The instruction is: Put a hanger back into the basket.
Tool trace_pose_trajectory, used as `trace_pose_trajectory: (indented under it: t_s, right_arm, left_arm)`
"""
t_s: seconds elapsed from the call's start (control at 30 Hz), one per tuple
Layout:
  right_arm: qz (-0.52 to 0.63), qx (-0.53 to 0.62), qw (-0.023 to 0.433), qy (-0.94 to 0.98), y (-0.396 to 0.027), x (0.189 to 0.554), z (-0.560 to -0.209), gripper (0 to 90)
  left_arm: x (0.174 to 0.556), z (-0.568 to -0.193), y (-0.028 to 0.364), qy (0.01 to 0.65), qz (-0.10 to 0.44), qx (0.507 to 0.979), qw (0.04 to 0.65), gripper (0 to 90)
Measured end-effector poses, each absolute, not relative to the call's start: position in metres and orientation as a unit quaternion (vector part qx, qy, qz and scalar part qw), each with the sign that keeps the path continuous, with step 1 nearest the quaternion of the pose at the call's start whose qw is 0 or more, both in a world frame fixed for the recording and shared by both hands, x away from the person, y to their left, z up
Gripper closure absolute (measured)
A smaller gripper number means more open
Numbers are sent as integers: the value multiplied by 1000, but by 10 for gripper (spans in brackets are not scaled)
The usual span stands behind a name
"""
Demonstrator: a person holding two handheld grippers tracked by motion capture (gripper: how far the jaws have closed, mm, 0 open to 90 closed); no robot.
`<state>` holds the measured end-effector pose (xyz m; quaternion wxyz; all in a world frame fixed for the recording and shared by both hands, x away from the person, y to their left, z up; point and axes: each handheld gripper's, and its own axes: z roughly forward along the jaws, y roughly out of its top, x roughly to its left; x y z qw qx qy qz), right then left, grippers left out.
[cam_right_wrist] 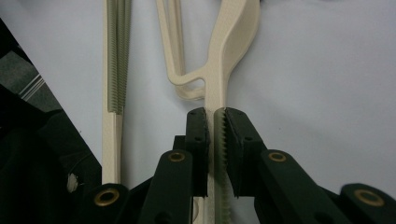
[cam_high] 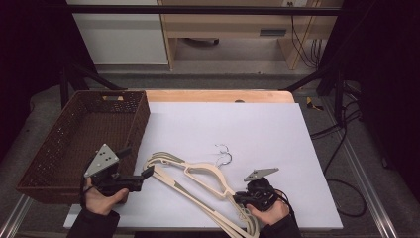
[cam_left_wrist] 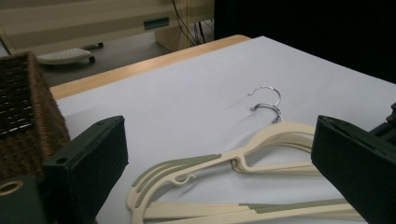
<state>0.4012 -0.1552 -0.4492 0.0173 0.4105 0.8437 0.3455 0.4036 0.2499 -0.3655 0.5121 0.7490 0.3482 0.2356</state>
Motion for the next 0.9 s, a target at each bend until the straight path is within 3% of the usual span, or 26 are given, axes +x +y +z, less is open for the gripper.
trace_pose_trajectory:
  t_s: [0.4, 0.9]
  right_arm:
    - [362, 395, 26, 844, -159, 400, -440, 807]
    - [366, 375, 38, 851, -160, 401, -436, 810]
  left_arm:
    - [425, -374, 186, 298, 190, 802, 481, 50]
    - [471, -409, 142, 272, 137, 855, 419, 134]
